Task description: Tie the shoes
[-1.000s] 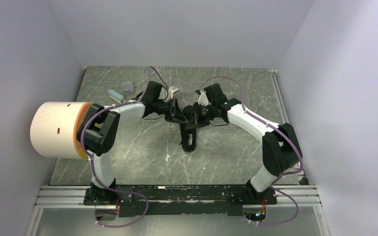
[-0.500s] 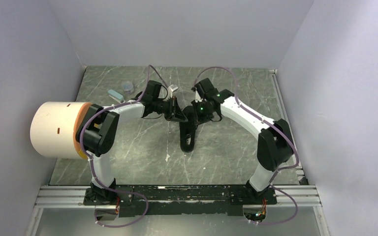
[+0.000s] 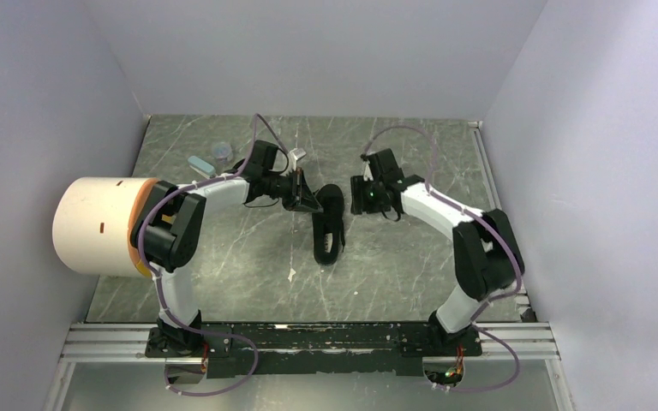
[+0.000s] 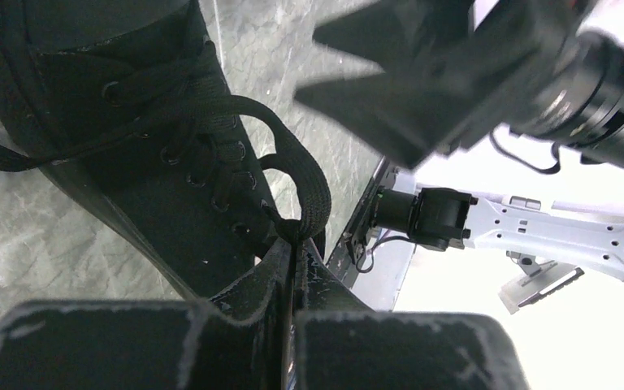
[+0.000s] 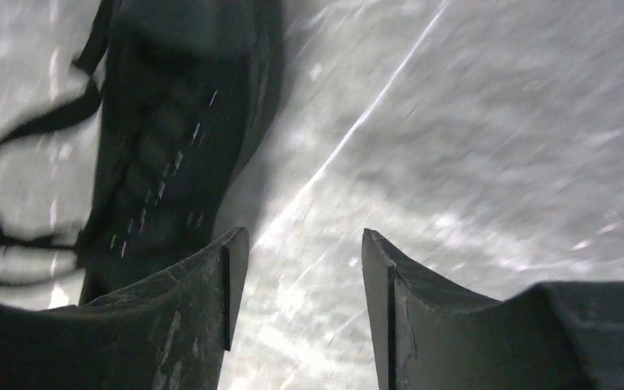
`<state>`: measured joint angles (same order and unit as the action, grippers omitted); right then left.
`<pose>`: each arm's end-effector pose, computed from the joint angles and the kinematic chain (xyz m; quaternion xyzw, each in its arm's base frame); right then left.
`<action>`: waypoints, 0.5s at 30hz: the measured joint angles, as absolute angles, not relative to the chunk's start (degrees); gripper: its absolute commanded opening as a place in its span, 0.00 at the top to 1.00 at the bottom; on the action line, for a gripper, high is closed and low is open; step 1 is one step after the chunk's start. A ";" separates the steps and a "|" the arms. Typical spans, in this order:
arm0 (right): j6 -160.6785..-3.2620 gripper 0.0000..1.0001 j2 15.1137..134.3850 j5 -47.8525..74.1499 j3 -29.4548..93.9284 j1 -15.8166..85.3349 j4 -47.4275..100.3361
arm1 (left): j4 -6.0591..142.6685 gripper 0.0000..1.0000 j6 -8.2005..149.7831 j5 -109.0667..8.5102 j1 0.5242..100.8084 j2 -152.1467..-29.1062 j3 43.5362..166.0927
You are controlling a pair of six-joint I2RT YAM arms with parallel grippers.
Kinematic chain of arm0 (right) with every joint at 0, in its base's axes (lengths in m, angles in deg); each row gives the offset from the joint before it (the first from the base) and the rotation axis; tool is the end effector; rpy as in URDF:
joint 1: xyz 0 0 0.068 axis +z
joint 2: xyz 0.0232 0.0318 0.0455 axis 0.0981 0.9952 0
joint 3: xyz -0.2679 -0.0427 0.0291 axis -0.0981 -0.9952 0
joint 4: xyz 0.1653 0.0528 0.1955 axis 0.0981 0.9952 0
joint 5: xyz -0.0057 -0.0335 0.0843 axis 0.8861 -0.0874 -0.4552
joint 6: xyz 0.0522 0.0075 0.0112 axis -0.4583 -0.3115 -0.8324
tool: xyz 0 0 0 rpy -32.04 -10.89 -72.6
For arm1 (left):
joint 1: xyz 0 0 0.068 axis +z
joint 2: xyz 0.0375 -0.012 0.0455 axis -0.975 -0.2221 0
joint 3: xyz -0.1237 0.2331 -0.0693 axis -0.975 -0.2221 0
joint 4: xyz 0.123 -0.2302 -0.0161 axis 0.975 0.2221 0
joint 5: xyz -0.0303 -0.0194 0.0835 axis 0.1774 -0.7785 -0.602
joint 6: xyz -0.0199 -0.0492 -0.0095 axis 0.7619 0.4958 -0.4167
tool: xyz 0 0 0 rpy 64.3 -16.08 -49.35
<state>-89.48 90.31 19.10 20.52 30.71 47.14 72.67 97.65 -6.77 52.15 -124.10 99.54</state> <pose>0.3196 0.1507 0.2051 -0.0937 0.9464 0.1174 0.2861 0.3476 -0.1930 0.1770 0.0717 0.8430 -0.5261 0.0860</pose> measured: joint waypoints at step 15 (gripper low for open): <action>-93.07 0.59 85.70 -8.55 0.44 27.33 31.27 | 71.18 0.95 98.67 -6.66 52.15 -124.76 99.52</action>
